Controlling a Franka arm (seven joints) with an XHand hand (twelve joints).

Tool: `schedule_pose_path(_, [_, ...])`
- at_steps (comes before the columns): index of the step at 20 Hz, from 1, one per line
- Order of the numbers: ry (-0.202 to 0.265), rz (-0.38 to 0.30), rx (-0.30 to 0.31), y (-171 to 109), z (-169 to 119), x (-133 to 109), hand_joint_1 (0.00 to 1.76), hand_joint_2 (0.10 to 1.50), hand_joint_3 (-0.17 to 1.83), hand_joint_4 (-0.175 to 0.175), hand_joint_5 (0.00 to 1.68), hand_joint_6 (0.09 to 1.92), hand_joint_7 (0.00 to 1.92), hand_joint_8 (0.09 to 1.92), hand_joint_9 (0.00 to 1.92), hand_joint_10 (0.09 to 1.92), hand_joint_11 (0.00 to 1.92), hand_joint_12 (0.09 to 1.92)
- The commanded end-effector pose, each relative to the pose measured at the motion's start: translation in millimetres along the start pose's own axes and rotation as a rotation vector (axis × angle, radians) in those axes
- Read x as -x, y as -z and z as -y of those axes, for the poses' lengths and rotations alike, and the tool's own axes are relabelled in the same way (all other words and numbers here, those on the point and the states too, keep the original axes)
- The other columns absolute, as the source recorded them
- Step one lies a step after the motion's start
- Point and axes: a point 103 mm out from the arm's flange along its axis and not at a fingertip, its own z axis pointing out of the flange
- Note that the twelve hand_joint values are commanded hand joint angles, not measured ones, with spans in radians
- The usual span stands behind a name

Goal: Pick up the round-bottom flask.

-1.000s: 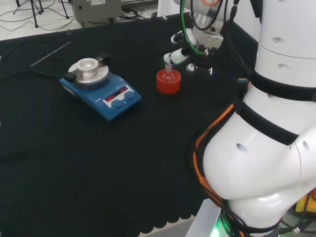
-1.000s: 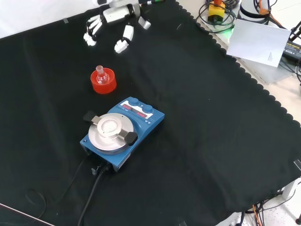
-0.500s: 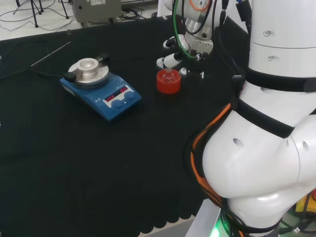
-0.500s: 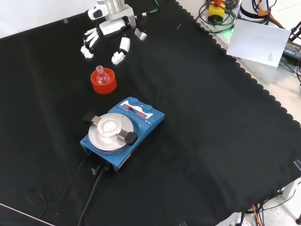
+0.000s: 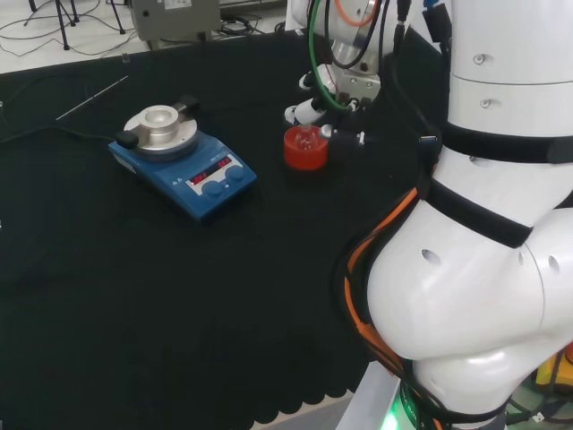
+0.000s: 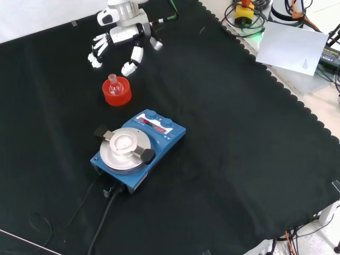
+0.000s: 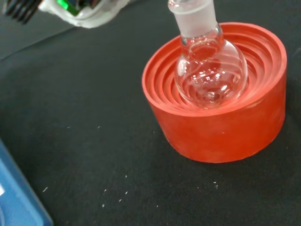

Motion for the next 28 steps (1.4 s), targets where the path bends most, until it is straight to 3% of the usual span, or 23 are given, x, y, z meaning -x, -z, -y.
schedule_pose_path(1, [0.027, -0.027, -0.035, -17, -8, 20, 0.83, 0.60, 0.66, 0.004, 0.58, 0.09, 0.20, 0.56, 0.31, 0.62, 0.00, 1.12])
schedule_pose_path(3, [0.009, 0.006, -0.034, -26, -5, 9, 0.83, 0.60, 0.66, 0.004, 0.59, 0.09, 0.20, 0.56, 0.31, 0.62, 0.00, 1.12])
schedule_pose_path(4, [0.018, -0.031, -0.012, -28, -9, 18, 0.83, 0.60, 0.66, 0.004, 0.59, 0.09, 0.20, 0.56, 0.31, 0.62, 0.00, 1.12])
schedule_pose_path(5, [-0.008, 0.021, 0.014, -29, -11, 24, 0.83, 0.60, 0.66, 0.004, 0.59, 0.09, 0.20, 0.56, 0.31, 0.62, 0.00, 1.12])
schedule_pose_path(6, [-0.011, 0.037, 0.012, -37, -8, 15, 0.83, 0.60, 0.66, 0.004, 0.59, 0.09, 0.20, 0.56, 0.31, 0.62, 0.00, 1.12])
schedule_pose_path(8, [0.039, -0.011, -0.041, -42, -7, 10, 0.83, 0.60, 0.66, 0.004, 0.59, 0.09, 0.20, 0.56, 0.31, 0.62, 0.00, 1.12])
schedule_pose_path(14, [0.072, -0.091, -0.091, -39, -12, 28, 0.83, 0.60, 0.65, 0.005, 0.60, 0.09, 0.20, 0.56, 0.31, 0.62, 0.00, 1.12])
schedule_pose_path(28, [0.063, -0.087, -0.092, -42, -13, 36, 0.83, 0.61, 0.65, 0.008, 0.62, 0.09, 0.20, 0.56, 0.31, 0.62, 0.00, 1.11])
